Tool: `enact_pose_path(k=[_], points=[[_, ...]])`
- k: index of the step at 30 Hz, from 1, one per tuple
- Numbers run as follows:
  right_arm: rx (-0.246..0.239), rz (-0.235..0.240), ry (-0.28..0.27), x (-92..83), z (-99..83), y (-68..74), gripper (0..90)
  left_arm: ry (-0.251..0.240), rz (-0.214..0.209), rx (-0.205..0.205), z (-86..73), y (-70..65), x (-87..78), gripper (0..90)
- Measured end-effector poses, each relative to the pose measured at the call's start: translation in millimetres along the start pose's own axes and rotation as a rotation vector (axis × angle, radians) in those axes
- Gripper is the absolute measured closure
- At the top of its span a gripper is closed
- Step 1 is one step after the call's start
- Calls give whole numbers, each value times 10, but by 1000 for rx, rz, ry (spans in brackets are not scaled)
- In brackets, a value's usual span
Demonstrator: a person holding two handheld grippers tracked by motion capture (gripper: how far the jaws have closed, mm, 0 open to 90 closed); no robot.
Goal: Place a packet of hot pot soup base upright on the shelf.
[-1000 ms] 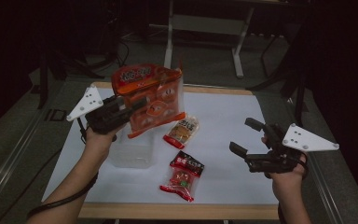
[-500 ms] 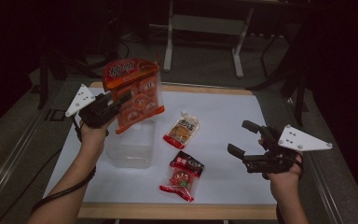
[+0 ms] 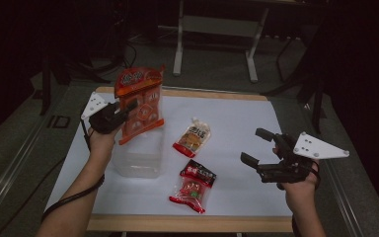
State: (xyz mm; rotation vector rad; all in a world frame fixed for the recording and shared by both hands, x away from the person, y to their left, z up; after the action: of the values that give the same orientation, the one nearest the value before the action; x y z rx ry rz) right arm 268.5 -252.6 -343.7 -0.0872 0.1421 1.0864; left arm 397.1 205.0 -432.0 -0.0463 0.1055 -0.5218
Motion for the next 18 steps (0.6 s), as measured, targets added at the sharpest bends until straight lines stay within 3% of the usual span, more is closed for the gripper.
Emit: enact_pose_path(k=[3, 9, 11, 13, 14, 18], points=[[2, -2, 4, 0, -5, -6, 136, 5, -3, 0, -35, 13, 25, 714], [7, 0, 6, -2, -11, -10, 136, 72, -10, 5, -160, 31, 136, 713], [6, -1, 6, -5, -14, -18, 136, 73, -21, 8, -190, 35, 148, 713], [12, 0, 7, -12, -15, -22, 137, 71, -21, 1, -197, 50, 146, 713], [11, -1, 8, -15, -17, -24, 137, 65, -28, -24, -205, 76, 141, 713], [14, 2, 8, -10, -26, -19, 137, 79, -38, 4, -227, 89, 130, 712]])
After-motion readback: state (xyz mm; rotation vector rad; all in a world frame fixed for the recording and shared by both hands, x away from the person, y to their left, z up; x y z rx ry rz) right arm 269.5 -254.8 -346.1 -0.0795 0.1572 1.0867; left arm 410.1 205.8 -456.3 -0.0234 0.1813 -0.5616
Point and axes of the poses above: each handheld gripper's, and its own axes: x roughly forward along the jaws, z roughly out of its top, y roughly to its left, the point moved 2 cm from there along x, roughly forward along the jaws, and after that the axes turned 5 degrees about z, right-handed, at the moved point
